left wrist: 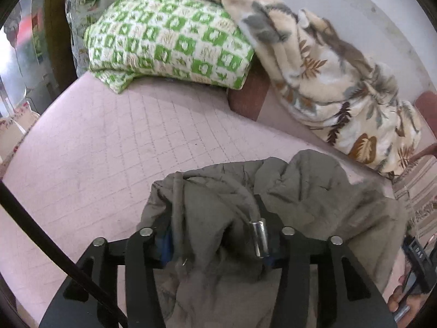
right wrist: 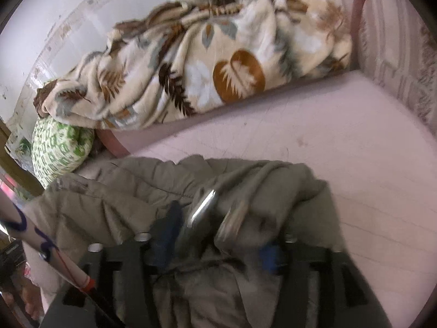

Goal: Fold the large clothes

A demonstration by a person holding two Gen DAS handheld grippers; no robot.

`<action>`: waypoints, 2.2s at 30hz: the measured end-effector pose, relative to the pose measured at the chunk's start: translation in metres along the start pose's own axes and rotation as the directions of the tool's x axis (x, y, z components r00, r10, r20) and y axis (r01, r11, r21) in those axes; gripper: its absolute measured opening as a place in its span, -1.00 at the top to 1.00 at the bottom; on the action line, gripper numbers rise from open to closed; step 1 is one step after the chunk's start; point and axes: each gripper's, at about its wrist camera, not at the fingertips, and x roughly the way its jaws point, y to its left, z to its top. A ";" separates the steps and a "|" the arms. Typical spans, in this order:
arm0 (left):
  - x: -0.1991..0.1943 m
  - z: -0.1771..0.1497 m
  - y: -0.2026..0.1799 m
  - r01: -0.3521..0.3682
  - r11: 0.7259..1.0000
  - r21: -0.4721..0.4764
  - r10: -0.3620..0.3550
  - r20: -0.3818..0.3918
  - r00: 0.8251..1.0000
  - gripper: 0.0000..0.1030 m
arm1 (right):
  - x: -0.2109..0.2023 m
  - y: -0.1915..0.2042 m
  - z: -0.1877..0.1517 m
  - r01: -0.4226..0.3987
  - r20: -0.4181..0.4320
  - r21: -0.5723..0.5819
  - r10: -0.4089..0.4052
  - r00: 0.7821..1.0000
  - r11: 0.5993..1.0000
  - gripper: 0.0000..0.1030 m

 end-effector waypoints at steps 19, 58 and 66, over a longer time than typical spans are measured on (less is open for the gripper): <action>-0.030 -0.051 -0.009 0.007 0.987 0.158 -0.017 0.065 0.998 -0.36 | -0.077 0.116 -0.066 -0.128 -0.005 -0.385 0.136 0.991 0.914 0.33; 0.163 0.036 -0.032 -0.078 0.994 0.071 0.081 -0.041 0.996 -0.72 | 0.164 0.107 -0.008 -0.029 -0.022 -0.229 0.025 0.999 0.973 0.33; 0.007 -0.012 0.004 -0.028 1.000 -0.009 0.028 0.104 0.994 -0.69 | 0.124 0.139 0.003 0.107 -0.045 -0.318 -0.128 0.991 0.942 0.25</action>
